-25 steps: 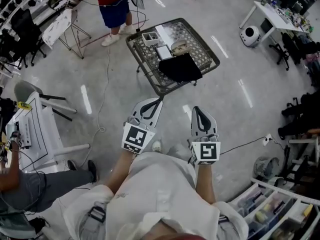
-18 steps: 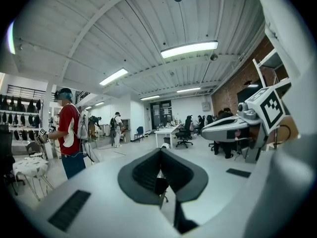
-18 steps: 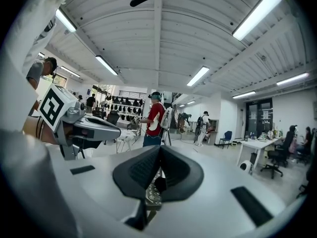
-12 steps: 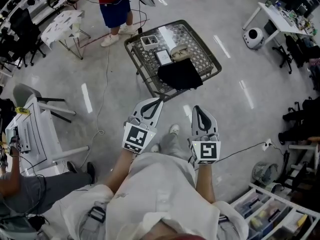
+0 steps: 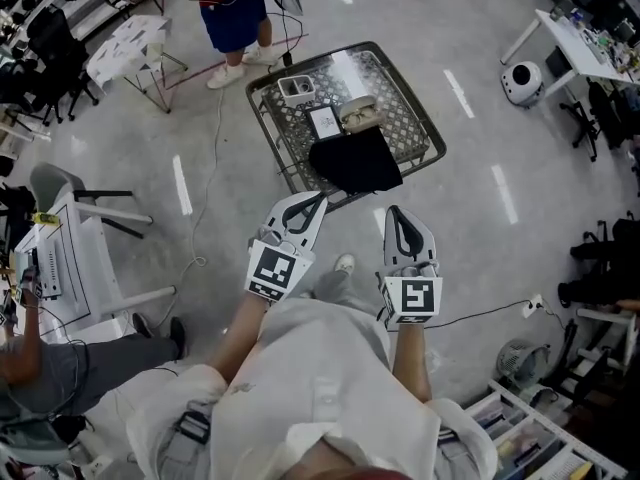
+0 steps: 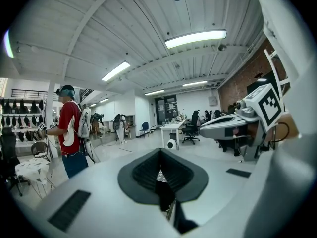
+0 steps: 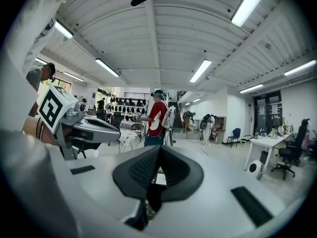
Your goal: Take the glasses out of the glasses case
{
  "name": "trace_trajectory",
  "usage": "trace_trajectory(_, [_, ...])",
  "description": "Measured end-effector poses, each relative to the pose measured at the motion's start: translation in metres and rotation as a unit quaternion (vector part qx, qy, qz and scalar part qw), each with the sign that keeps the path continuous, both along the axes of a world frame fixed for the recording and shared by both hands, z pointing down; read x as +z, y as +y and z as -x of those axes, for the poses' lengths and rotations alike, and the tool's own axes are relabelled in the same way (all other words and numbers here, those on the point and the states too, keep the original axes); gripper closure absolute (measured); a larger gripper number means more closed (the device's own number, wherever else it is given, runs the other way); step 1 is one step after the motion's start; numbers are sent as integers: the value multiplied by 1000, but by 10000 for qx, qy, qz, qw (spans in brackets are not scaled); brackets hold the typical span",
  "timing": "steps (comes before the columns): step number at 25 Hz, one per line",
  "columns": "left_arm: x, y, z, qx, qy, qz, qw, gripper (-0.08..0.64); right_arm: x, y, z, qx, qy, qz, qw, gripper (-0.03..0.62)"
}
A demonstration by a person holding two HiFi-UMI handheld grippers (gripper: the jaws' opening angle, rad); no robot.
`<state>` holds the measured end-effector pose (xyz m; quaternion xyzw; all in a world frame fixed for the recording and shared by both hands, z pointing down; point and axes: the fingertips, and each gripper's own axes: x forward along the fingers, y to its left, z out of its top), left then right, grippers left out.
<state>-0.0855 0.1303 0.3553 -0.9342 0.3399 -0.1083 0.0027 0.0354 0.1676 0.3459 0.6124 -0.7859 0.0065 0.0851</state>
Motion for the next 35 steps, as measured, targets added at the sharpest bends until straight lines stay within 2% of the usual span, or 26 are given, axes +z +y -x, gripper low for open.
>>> trace_trajectory(14, [-3,-57,-68,-418,-125,-82,9990,548,6,-66,-66,-463,-193,-26,9987,586])
trace_trajectory(22, [8,-76,-80,-520,-250,36,9983,548,16,-90,-82,-558,-298,47,9980,586])
trace_trajectory(35, [17,-134,-98,-355,-193,62,9992,548,28,-138,-101,-359,-211,212,9989,586])
